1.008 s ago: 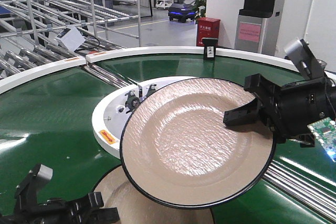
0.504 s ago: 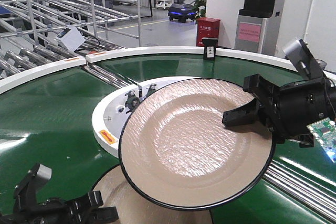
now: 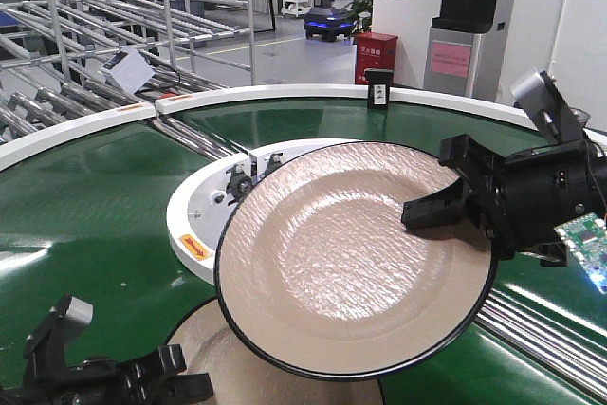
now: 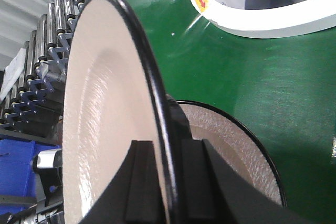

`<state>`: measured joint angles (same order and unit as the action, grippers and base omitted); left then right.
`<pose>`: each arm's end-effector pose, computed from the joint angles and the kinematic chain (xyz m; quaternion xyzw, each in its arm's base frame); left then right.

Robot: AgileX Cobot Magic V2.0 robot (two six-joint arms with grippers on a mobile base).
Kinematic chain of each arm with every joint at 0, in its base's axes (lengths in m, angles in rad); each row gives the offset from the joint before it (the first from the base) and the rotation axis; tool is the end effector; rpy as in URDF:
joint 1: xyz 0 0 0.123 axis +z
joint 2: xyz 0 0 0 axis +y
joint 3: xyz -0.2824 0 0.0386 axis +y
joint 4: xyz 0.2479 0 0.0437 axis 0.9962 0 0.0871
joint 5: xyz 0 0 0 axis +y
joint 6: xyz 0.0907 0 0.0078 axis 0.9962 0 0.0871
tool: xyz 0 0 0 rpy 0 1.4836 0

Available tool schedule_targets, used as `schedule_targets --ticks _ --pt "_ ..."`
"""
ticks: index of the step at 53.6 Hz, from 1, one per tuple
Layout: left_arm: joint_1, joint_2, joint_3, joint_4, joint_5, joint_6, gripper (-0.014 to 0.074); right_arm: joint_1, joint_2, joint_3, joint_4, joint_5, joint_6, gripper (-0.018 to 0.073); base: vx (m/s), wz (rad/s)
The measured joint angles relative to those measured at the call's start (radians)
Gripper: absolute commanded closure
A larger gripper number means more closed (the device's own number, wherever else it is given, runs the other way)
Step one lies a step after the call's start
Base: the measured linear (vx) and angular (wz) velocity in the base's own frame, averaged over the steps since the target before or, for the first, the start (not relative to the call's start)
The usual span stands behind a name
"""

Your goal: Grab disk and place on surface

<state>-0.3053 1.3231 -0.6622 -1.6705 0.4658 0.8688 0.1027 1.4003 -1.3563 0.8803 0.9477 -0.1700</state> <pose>0.2369 -0.1174 0.2479 -0.1008 0.8447 -0.4268 0.3069 0.2873 0.0870 0.3958 0.0045 0.8636 0.3981 0.3094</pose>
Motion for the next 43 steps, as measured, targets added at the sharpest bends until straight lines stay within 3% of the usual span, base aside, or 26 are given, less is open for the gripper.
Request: schedule_targets --ticks 43 --pt "-0.003 0.000 0.000 0.000 -0.001 -0.001 0.0595 0.002 0.001 0.000 0.000 0.000 0.000 0.0568 -0.16 -0.06"
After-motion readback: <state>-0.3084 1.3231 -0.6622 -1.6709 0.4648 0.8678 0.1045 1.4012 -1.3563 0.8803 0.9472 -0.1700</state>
